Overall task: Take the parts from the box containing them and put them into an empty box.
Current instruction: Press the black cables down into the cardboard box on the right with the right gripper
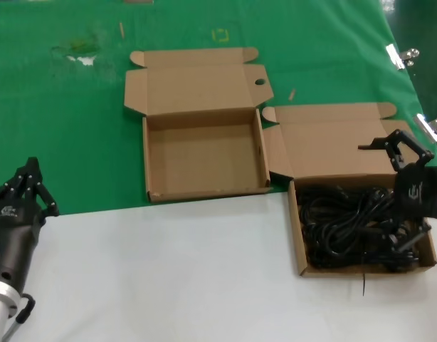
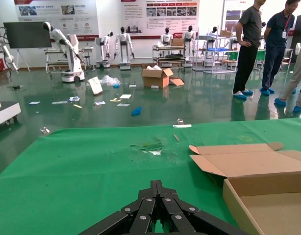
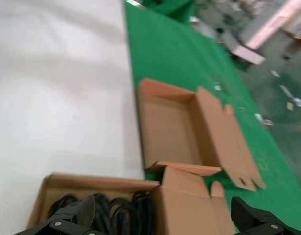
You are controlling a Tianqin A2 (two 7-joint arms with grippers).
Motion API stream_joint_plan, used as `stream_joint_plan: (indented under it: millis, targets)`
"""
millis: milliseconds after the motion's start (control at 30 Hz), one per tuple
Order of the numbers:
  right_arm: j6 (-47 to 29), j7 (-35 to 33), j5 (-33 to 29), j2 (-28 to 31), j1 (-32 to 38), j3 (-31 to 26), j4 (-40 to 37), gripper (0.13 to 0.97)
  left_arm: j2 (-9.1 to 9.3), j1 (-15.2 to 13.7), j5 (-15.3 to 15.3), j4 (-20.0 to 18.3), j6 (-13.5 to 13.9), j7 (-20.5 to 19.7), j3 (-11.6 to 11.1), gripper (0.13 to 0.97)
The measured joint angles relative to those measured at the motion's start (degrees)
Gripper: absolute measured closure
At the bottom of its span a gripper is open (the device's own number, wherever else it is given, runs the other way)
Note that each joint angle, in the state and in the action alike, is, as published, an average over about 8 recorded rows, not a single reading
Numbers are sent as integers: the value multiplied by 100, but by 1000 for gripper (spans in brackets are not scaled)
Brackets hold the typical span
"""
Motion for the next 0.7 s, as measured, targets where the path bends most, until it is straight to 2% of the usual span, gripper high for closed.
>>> stream_joint_plan:
  millis: [333,700]
  targets:
    - [-798,-1314,-495,-126,707,-446,-659,129,0,0,0,0,0,0,0,957]
    - [-903,-2589,-928,-544,1326,-718,-1533,129,0,0,0,0,0,0,0,957]
